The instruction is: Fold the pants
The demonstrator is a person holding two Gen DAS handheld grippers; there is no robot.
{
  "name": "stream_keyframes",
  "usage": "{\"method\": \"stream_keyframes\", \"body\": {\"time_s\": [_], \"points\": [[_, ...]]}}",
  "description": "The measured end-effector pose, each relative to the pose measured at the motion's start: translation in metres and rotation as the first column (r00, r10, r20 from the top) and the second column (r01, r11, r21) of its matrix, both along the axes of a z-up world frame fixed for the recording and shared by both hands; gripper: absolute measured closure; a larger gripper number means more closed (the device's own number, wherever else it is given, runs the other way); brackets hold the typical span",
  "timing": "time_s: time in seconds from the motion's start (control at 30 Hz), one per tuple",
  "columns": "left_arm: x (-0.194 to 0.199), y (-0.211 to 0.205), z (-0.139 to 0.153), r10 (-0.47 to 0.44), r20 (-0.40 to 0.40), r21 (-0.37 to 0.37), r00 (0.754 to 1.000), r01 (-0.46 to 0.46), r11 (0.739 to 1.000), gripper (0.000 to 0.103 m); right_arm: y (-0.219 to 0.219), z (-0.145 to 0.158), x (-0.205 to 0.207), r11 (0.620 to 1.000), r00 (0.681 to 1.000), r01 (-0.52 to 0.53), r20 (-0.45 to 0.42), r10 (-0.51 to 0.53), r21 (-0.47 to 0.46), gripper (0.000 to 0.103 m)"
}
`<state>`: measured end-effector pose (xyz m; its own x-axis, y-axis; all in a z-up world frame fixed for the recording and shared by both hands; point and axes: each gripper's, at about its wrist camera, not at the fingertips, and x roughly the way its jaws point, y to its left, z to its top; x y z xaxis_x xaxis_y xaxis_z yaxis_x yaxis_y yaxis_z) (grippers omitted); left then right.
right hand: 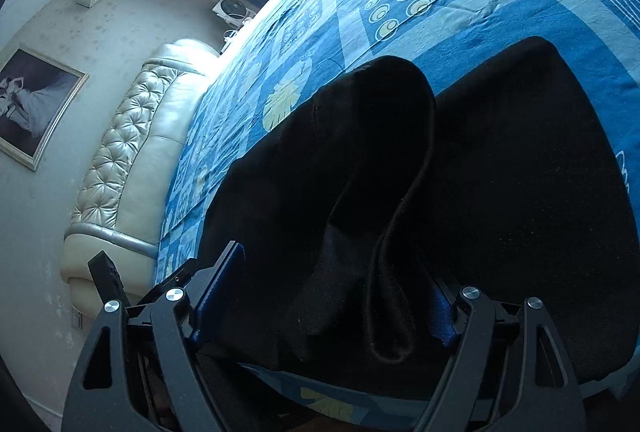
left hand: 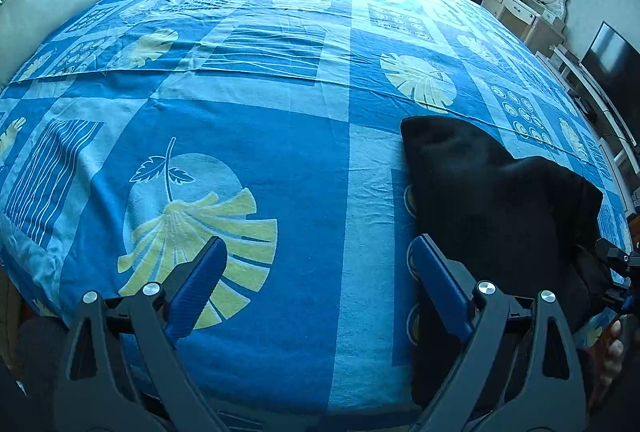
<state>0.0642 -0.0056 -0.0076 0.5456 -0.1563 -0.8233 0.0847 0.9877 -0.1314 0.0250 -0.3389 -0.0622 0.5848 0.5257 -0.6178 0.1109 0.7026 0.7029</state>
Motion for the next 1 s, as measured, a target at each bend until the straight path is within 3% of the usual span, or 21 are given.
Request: {"method": "stream_keyframes", "body": {"time_s": [0.07,0.17,0.3,0.4,0.5,0.63,0.73,1.0], "points": [[-0.001,0.0,-0.003,-0.009,-0.01,-0.002,1.0,0.009,1.0,0.009,0.009,-0.001,0.004,0.999,1.0,-0.012,-0.022,0.011,-0.047,0.075],[-0.003,0.002,-0.006,-0.015,-0.016,-0.002,1.0,0.015,1.0,0.009,0.001,0.012,0.0,1.0,1.0,0.016,0.017,-0.016,0.006,0.086],[-0.004,0.004,-0.005,-0.005,-0.017,-0.018,1.0,0.004,1.0,0.009,-0.022,0.051,-0.013,0.997,0.99,0.072,0.121,-0.074,0.018,0.089],[-0.003,0.003,-0.003,-0.011,-0.023,-0.048,1.0,0.01,0.999,0.009,-0.044,0.064,-0.028,0.992,0.981,0.122,0.15,-0.12,-0.005,0.089],[-0.006,-0.006,-0.001,-0.039,-0.015,-0.049,0.999,0.038,0.998,0.009,-0.067,0.045,-0.041,0.984,0.98,0.177,0.093,-0.175,-0.018,0.089],[-0.009,-0.021,-0.004,-0.082,-0.018,-0.031,0.996,0.081,0.996,0.009,-0.089,-0.008,-0.05,0.977,0.976,0.214,-0.035,-0.214,-0.023,0.09],[-0.011,-0.028,-0.008,-0.095,-0.025,-0.02,0.995,0.095,0.995,0.009,-0.098,-0.026,-0.052,0.973,0.976,0.218,-0.021,-0.217,0.072,0.09],[-0.018,-0.037,-0.009,-0.11,-0.024,-0.013,0.994,0.11,0.994,0.009,-0.101,-0.033,-0.055,0.968,0.976,0.218,-0.008,-0.219,0.123,0.09]]}}
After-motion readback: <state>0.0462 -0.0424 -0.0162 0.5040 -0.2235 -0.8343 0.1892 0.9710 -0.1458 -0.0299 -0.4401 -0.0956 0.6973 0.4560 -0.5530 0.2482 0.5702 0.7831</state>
